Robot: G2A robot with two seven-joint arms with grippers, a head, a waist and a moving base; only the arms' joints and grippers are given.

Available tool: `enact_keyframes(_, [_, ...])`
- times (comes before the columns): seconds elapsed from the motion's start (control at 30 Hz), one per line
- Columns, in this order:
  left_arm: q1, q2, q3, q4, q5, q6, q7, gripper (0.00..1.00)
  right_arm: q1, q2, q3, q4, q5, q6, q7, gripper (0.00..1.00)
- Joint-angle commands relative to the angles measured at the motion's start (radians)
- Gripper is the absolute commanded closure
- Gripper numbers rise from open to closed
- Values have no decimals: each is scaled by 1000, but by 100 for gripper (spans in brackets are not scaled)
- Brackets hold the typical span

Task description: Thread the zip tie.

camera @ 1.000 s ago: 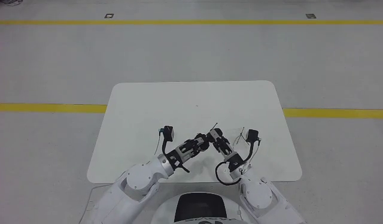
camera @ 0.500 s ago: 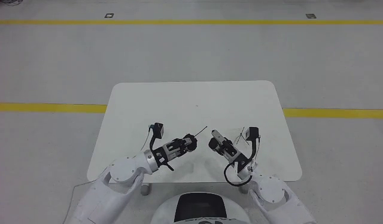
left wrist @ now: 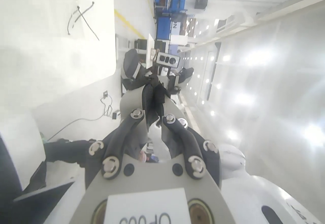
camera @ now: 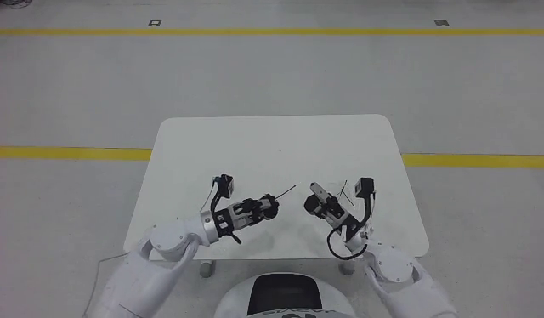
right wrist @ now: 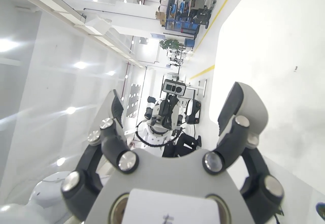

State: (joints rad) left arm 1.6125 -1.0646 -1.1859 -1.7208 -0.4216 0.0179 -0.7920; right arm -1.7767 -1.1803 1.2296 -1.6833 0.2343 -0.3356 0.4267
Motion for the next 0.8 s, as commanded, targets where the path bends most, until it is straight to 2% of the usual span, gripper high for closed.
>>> enact_keyframes(0.0, [-8,9,-18,18,28,31,-64,100,7,10,26,22,114,-2,201,0])
enact_keyframes(0.07, [-16,15,-21,37,38,59,-107,100,27,23,69,79,200,11,361,0])
enact_keyframes(0.13, [-26,17,-19,59,-2,57,-161,100,48,30,82,110,235,24,476,0])
enact_keyframes(0.2, [-47,19,-7,74,7,53,-201,100,62,33,85,132,275,29,550,0])
enact_keyframes(0.47, [-53,19,0,73,22,45,-193,100,62,33,85,132,275,29,550,0])
enact_keyframes(0.53, [-56,18,15,74,25,49,-187,100,63,33,82,135,272,32,546,0])
enact_keyframes(0.63, [-81,17,44,95,-18,70,-277,100,91,35,71,184,266,29,608,0])
enact_keyframes(0.67, [-100,18,59,109,-15,91,-317,100,110,38,65,217,258,28,659,0])
enact_keyframes(0.77, [-143,18,98,149,-18,116,-410,100,162,42,50,290,231,13,758,0])
